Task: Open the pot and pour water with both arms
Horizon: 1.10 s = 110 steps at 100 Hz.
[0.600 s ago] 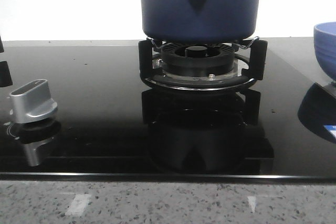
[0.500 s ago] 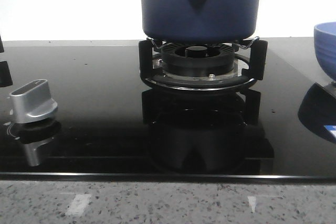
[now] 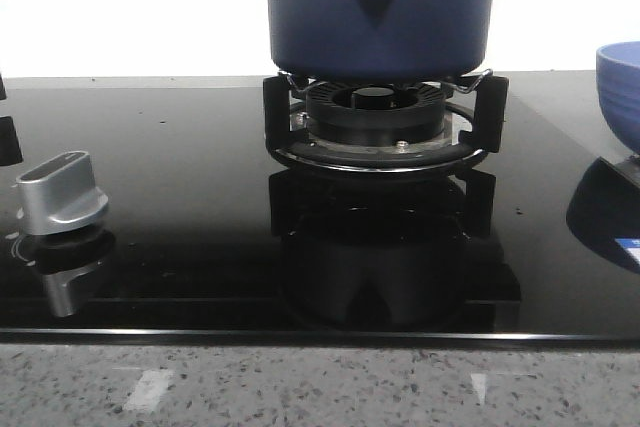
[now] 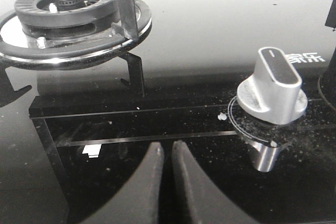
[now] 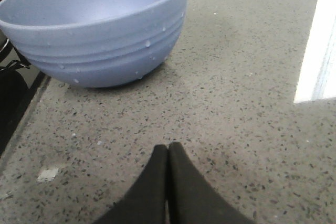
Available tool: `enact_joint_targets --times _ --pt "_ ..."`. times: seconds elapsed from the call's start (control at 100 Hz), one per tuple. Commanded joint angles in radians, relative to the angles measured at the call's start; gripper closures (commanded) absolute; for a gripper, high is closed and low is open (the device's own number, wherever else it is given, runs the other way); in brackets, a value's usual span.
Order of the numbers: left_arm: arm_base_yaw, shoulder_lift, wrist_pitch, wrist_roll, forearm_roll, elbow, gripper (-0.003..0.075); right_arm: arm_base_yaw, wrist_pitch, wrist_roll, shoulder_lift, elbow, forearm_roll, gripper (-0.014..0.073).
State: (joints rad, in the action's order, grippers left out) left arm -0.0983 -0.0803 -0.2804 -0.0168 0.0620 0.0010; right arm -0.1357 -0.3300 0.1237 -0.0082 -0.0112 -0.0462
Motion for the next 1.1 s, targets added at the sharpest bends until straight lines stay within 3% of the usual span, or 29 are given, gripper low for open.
enact_joint_targets --times 0.0,0.6,0.68,0.9,1.09 --pt "0.0 -0.011 0.078 -0.009 0.002 0.032 0.074 -0.001 0.015 -0.006 -0.023 -0.026 0.008 0.0668" --pt "0.0 -0.011 0.073 -0.009 0.002 0.032 0.074 -0.001 0.03 -0.006 -0.023 -0.026 -0.027 0.0668" --pt "0.0 -0.011 0.073 -0.009 0.002 0.032 0.074 -0.001 0.11 -0.006 -0.023 -0.026 -0.121 0.0668" --pt "0.0 -0.011 0.06 -0.009 0.002 0.032 0.074 -0.001 0.46 -0.006 -0.023 -0.026 -0.079 0.0668" --pt "0.0 -0.011 0.126 -0.009 0.004 0.032 0.074 -0.001 0.651 0.037 -0.023 -0.026 -0.039 0.0668"
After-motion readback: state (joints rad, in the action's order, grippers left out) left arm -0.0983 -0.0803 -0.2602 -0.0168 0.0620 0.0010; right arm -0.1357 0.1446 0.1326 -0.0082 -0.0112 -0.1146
